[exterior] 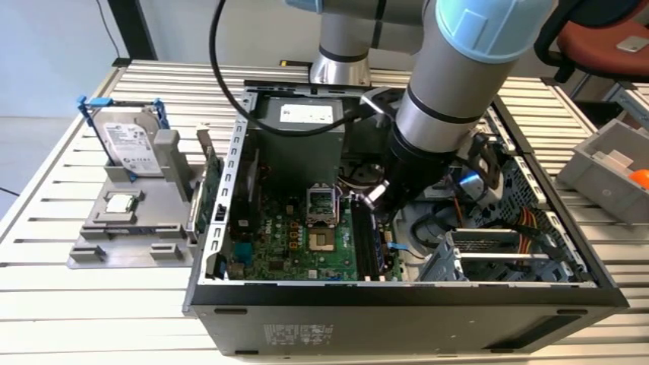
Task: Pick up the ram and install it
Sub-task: 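Press down the ram until it locks into place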
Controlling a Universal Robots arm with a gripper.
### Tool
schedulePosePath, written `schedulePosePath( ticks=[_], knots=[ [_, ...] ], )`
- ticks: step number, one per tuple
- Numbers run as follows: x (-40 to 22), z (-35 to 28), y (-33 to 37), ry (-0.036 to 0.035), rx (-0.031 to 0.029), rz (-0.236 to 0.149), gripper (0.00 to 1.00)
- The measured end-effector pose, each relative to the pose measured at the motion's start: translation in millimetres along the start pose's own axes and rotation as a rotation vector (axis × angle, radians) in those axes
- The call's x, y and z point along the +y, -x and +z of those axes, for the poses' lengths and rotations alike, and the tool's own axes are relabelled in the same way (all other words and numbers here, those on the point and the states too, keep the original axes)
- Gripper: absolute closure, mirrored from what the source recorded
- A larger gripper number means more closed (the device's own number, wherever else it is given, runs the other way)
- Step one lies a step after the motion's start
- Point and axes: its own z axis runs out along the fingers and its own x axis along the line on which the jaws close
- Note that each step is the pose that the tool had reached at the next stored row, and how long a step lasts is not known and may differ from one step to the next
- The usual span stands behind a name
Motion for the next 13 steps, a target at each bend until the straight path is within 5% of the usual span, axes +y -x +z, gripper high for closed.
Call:
schedulePosePath(
  ticks=[13],
  knots=[
    [-0.1, 1.5, 0.0, 0.0011, 0.0098, -0.136, 1.0]
  ],
)
